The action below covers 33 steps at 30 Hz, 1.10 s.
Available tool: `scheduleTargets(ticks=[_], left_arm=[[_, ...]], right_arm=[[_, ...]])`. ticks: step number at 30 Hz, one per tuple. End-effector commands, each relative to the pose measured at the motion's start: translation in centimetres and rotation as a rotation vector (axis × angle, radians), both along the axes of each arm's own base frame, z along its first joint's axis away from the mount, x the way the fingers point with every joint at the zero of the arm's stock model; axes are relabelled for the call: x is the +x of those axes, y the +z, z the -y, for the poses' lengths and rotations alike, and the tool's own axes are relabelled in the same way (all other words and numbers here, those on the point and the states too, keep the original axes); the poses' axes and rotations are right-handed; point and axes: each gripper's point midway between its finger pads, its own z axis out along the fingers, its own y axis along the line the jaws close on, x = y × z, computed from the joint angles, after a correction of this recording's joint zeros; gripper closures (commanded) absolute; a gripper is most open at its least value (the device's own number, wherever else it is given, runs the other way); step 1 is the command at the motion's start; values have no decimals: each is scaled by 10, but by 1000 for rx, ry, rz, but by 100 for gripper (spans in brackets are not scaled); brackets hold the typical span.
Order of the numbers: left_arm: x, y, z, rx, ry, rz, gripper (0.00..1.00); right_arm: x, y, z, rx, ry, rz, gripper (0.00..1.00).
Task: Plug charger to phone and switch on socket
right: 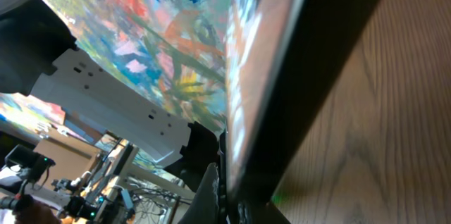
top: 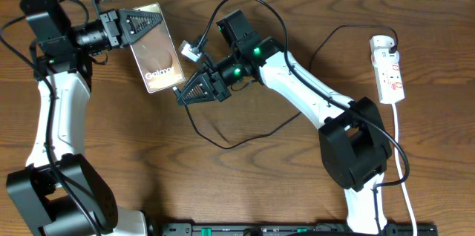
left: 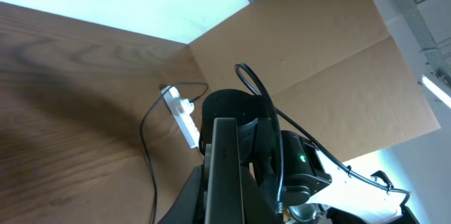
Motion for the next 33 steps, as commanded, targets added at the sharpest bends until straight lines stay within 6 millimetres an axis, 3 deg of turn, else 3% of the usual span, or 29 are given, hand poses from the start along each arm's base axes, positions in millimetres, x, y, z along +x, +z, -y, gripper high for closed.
scheduleTargets(ticks=[1, 33], left_arm=[[4, 1, 6, 1, 13, -21, 93], [12, -2, 7, 12, 63, -37, 93]], right_arm=[[-2, 1, -1, -4, 5, -10, 99], [15, 5, 0, -6, -38, -3, 99]])
